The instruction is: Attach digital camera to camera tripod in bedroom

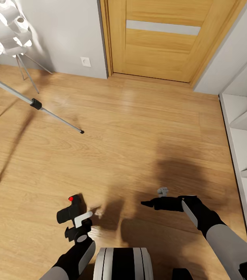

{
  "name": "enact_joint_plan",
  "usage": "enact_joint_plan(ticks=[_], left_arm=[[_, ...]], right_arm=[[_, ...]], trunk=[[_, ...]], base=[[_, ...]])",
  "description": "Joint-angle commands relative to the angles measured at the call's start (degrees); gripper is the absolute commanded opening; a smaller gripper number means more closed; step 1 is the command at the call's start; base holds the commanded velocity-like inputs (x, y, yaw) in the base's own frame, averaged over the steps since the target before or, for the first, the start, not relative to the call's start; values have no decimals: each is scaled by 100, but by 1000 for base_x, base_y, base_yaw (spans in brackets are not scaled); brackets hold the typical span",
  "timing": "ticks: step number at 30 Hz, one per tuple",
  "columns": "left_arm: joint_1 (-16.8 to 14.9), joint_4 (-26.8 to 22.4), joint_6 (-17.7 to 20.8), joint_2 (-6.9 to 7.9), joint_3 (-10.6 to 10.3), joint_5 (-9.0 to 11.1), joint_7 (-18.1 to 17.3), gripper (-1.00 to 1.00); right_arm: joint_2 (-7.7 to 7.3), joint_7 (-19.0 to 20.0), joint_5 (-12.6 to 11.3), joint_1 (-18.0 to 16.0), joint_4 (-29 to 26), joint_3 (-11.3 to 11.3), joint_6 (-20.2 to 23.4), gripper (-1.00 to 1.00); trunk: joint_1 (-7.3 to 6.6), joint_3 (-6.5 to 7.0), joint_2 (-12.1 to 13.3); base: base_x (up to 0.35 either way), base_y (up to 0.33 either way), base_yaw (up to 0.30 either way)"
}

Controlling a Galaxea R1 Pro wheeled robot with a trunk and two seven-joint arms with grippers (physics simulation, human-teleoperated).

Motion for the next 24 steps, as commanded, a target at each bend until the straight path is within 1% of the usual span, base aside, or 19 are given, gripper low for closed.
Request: enact_joint_plan(ticks=[1,18,24], left_arm=[[-4,4,-35,6,-43,63,33,100],[-3,13,-41,12,-44,72,33,100],[-4,15,-41,12,-44,72,33,100]], right_arm=[[-7,-12,-57,-2,-5,28,43,100],[-9,-12,-56,-2,-5,27,43,100],[-9,-12,-57,-2,-5,27,43,100]], trunk=[[-1,-3,-1],[-1,-3,-1],[-1,-3,-1]], base=[[0,0,0],[2,0,0],[131,0,0]])
